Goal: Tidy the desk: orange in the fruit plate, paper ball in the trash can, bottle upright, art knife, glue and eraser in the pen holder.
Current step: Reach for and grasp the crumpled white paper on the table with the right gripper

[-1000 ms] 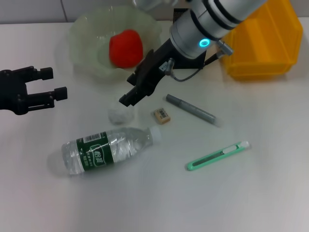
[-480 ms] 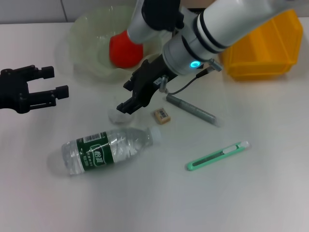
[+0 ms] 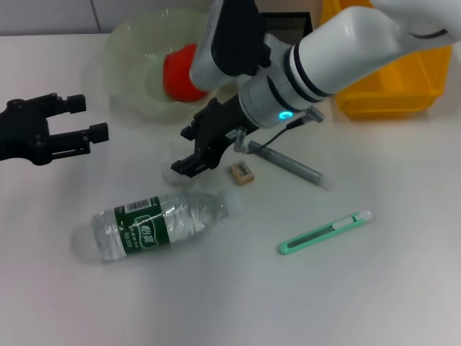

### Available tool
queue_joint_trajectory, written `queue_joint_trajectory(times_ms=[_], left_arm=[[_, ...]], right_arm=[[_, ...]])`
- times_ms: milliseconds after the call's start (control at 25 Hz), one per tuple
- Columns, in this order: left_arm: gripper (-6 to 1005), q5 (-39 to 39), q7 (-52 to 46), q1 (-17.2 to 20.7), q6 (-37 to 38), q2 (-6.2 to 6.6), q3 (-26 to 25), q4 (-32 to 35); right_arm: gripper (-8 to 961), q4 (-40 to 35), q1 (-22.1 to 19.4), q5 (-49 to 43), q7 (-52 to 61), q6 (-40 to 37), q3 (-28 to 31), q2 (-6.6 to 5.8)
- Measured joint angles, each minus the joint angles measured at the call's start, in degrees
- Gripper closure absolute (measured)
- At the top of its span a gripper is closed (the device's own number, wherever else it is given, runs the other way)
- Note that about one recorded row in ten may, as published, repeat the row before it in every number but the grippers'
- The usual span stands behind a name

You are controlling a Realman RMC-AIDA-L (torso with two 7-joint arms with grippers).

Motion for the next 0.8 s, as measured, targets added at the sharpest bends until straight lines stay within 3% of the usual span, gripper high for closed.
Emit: queue_joint_trajectory(times_ms=[800], left_arm=[[215, 0.0, 0.4, -1.2, -1.6, -1.43, 0.0, 0.0]], right_arm=[[320, 1.2, -2.9, 5.6, -3.7, 2.5, -2.3, 0.0]])
